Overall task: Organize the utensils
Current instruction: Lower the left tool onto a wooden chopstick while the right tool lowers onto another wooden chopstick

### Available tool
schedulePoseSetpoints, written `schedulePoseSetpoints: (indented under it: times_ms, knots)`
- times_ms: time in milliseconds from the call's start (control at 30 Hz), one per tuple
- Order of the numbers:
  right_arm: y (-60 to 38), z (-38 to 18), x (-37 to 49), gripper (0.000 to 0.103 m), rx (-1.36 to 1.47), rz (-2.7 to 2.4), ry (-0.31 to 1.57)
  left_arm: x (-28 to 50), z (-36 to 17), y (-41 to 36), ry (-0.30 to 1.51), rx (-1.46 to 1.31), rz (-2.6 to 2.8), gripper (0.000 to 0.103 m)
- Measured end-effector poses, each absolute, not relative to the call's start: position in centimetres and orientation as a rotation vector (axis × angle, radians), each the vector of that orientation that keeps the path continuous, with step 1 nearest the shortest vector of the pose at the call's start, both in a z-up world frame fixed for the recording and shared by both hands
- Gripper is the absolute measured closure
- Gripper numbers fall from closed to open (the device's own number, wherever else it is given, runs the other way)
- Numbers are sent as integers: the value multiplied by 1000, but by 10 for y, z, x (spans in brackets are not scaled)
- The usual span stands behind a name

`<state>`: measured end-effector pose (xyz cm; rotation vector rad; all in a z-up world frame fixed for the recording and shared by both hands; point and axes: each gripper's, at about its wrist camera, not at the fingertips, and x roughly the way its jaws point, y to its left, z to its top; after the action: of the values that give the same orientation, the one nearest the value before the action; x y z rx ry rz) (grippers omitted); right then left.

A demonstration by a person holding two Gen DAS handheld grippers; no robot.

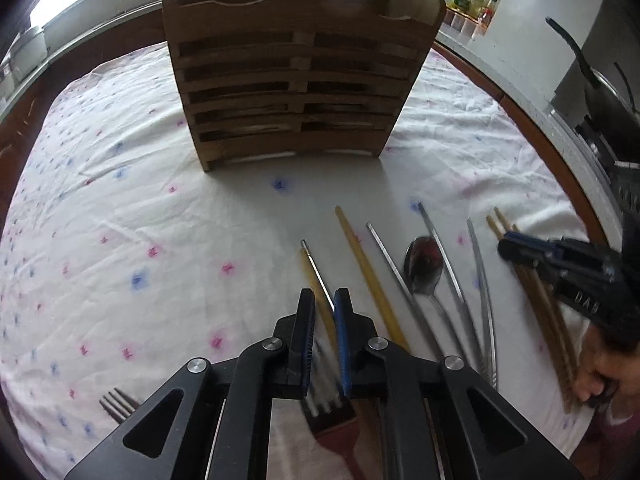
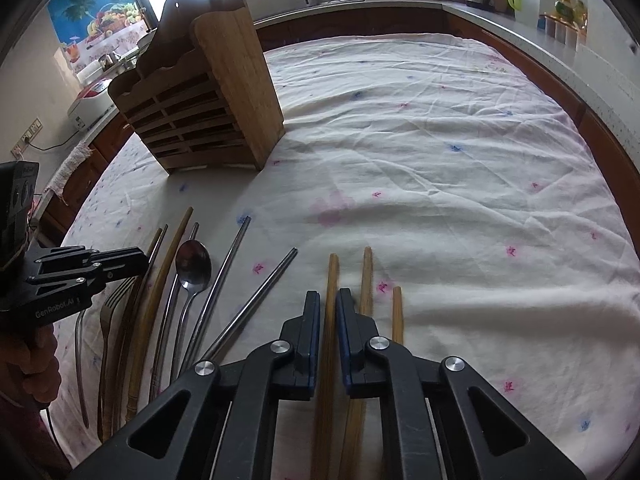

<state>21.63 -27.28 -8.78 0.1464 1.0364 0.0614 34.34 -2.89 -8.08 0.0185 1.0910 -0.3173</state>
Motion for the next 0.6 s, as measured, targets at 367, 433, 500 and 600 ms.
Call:
schedulePoseSetpoints:
  times_ms: [367,433,500,600]
  knots:
    - [-272,-88,215,96,146,55,1041,346,-77,-21,1106,16,-326,99]
    - [-270,-88,217,96,125,54,1047,348,-77,-25,1114,39,-322,99]
    - [-270,-88,217,96,120,58,1051,349,-76,-27,1121,58,-316,99]
    - [-272,-88,216,96,128,68,1054,349,-76,-25,1163,84,-315,94]
